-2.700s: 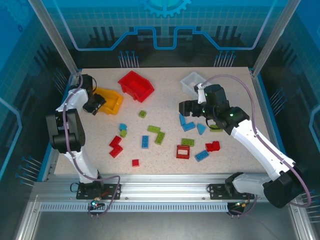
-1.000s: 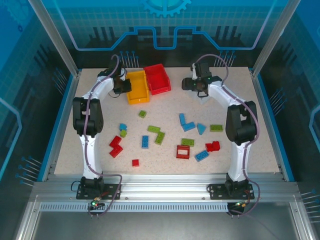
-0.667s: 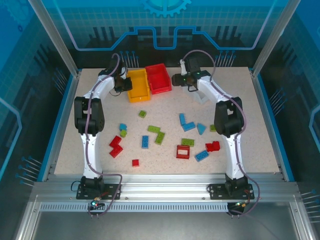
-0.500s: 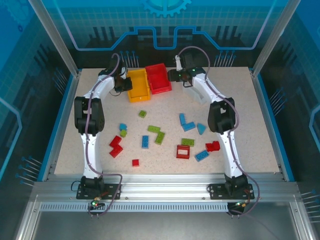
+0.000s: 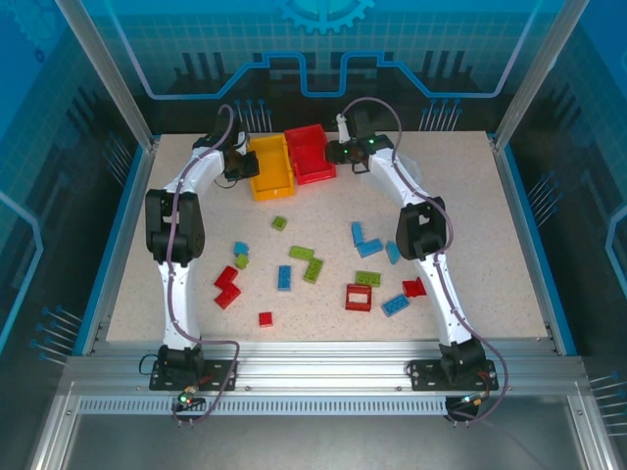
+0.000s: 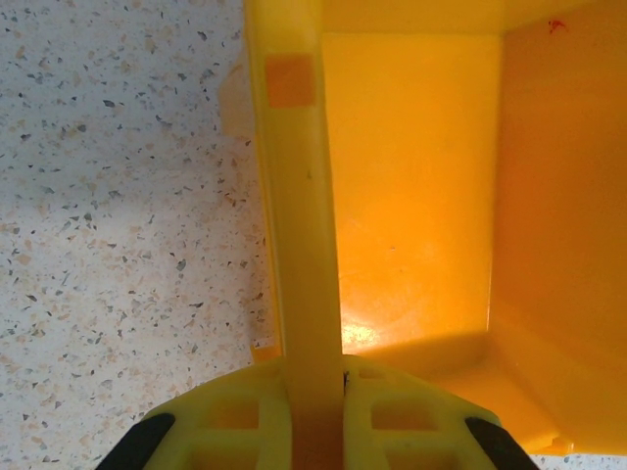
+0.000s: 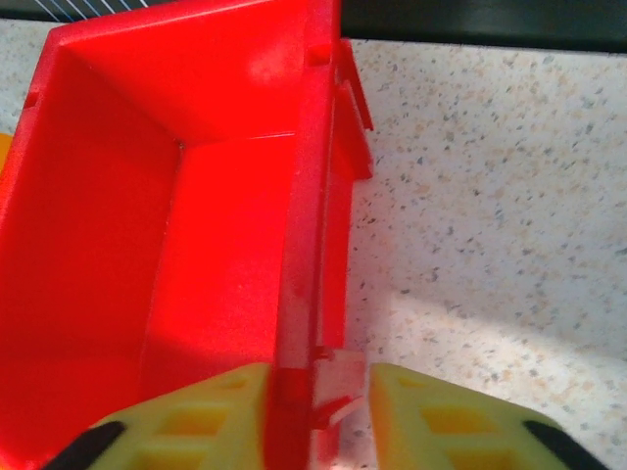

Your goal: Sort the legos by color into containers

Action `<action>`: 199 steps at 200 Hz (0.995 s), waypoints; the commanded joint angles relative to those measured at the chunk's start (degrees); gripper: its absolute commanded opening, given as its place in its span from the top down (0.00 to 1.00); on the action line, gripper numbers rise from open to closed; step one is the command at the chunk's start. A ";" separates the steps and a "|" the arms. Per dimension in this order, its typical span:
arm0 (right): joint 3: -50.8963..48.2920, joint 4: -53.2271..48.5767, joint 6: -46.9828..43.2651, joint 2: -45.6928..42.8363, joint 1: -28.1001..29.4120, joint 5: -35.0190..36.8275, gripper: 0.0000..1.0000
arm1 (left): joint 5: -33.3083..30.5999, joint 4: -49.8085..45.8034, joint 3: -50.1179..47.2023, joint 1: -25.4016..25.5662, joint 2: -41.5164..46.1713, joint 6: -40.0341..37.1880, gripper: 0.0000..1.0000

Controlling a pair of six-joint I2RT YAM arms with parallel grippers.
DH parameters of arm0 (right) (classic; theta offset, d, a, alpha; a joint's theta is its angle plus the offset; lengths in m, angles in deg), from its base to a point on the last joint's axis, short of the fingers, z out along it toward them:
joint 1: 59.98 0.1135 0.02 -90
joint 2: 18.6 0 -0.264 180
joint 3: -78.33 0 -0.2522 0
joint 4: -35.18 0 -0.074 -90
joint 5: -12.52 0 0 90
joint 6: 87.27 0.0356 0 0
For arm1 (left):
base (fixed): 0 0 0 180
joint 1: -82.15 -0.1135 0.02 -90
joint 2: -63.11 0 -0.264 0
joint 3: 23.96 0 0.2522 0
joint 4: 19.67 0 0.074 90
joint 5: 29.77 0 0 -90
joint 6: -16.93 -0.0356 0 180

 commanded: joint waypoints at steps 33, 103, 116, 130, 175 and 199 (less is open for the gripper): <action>-3.67 -2.26 0.51 -2.12 1.62 1.39 0.87 | 2.07 -1.67 -6.16 0.39 3.18 -0.40 1.00; -37.00 7.81 2.52 -24.96 5.40 13.90 0.94 | 2.78 -2.20 -18.85 2.18 10.75 -0.12 1.00; -43.22 9.22 3.97 -28.81 5.90 14.98 0.95 | 1.62 -2.85 -22.13 3.14 12.57 0.03 1.00; -50.05 11.09 5.34 -33.17 6.54 15.71 0.95 | 1.86 -1.57 -27.16 3.85 15.30 1.39 1.00; -67.94 15.07 9.19 -45.04 9.35 19.39 0.95 | -0.79 3.58 -39.81 6.46 24.69 5.74 1.00; -67.81 14.46 10.73 -44.64 9.41 20.17 0.95 | -2.98 2.44 -37.23 6.38 24.34 5.98 1.00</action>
